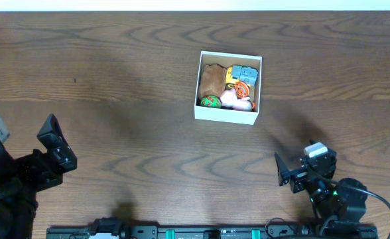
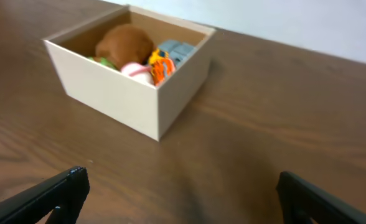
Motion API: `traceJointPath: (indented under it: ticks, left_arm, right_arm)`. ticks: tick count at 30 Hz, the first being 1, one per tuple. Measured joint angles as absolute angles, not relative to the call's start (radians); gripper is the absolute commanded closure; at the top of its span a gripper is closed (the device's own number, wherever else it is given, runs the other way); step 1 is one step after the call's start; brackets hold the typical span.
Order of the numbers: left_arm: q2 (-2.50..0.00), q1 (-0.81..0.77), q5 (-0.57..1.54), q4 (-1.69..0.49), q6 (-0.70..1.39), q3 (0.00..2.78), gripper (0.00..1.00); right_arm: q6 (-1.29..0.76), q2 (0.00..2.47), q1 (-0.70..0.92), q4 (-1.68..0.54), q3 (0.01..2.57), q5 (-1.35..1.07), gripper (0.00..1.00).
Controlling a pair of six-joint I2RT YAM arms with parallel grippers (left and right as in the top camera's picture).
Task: Pack container
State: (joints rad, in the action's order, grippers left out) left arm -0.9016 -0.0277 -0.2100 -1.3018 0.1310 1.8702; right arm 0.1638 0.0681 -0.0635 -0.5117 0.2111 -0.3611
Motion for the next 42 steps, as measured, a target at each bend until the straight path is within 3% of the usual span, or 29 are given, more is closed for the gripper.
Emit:
traceJointPath:
  ticks: [14,42]
  left_arm:
    - [-0.902,-0.028,-0.210,-1.302,0.131,1.870,0.02]
    - [-0.902,-0.028,-0.210,-1.302,0.131,1.870,0.02]
  right_arm:
    - [0.083,0.016,-0.064,-0.496,0.145,-0.230,0.01]
    - [0.080,0.016,-0.064,-0.495,0.144,-0.208,0.01]
